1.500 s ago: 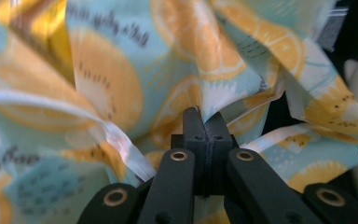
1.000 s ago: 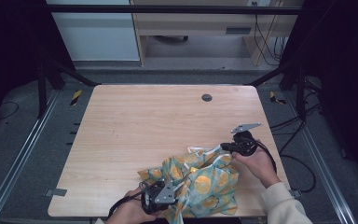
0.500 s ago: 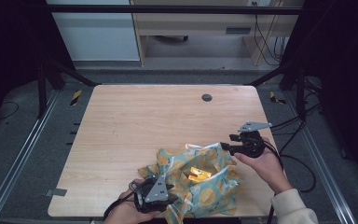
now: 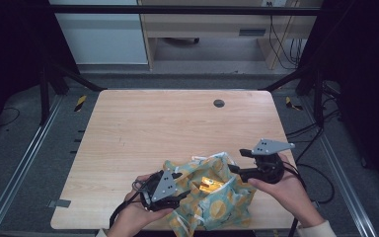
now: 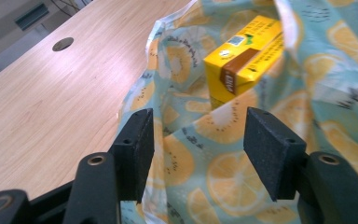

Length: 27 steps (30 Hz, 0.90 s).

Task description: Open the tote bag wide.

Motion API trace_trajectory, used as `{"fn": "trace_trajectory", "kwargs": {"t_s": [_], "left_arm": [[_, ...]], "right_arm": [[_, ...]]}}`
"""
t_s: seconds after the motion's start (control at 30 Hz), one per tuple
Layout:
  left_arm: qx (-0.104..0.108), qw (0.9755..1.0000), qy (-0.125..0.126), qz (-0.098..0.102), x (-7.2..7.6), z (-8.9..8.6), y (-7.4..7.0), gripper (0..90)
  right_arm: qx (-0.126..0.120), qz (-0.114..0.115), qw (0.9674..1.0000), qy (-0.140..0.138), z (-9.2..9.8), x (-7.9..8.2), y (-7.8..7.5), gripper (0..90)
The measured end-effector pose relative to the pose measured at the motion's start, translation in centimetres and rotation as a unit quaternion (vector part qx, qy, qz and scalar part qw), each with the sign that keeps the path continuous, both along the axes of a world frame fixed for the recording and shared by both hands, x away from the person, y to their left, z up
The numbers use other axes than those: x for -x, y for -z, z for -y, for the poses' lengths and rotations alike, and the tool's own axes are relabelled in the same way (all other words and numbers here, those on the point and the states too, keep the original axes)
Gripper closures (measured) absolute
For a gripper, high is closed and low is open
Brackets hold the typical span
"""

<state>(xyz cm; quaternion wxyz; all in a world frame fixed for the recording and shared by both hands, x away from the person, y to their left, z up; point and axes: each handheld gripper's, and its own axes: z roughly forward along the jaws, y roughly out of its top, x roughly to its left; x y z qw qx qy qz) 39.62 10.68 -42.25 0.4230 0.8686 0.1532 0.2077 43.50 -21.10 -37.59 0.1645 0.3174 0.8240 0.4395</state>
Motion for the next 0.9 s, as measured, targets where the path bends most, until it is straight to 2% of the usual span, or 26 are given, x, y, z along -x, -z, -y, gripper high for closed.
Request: {"fn": "trace_trajectory", "kwargs": {"t_s": [0.23, 0.33, 0.4, 0.47, 0.53, 0.67, 0.73, 0.8, 0.9], "left_arm": [[-0.008, 0.9997, -0.013, -0.017, -0.7, 0.3, 1.5, 41.3], [-0.008, 0.9996, -0.020, -0.018, -0.9, 0.2, 1.6, 41.3], [-0.005, 0.9995, -0.026, -0.018, -1.1, 0.2, 1.5, 41.3], [-0.004, 0.9994, -0.030, -0.017, -1.2, 0.1, 1.4, 41.3], [-0.004, 0.9993, -0.034, -0.017, -1.3, 0.1, 1.5, 41.2], [-0.008, 0.9989, -0.040, -0.022, -1.7, 0.1, 2.1, 41.2], [-0.016, 0.9986, -0.045, -0.020, -1.8, 0.1, 2.3, 41.4], [-0.022, 0.9982, -0.050, -0.026, -2.0, -0.1, 2.8, 42.4], [-0.037, 0.9975, -0.054, -0.028, -2.2, -0.1, 3.3, 44.1]], "right_arm": [[-0.004, -0.009, 0.9995, -0.030, 0.6, 3.2, 0.4, 28.2], [-0.002, -0.018, 0.9989, -0.044, 0.4, 4.2, 1.0, 27.2], [0.004, -0.025, 0.9983, -0.052, 0.2, 4.7, 1.5, 30.2], [0.021, -0.031, 0.9975, -0.060, -0.1, 5.2, 2.2, 37.4], [0.027, -0.038, 0.9962, -0.073, -0.2, 5.6, 2.8, 46.7], [0.045, -0.055, 0.9933, -0.090, -0.2, 6.2, 4.0, 70.9], [0.050, -0.061, 0.9918, -0.100, 0.1, 6.3, 4.6, 82.5], [0.052, -0.069, 0.9907, -0.105, 0.3, 6.3, 5.0, 88.0], [0.066, -0.083, 0.9892, -0.101, 0.8, 6.1, 5.9, 89.7]]}}
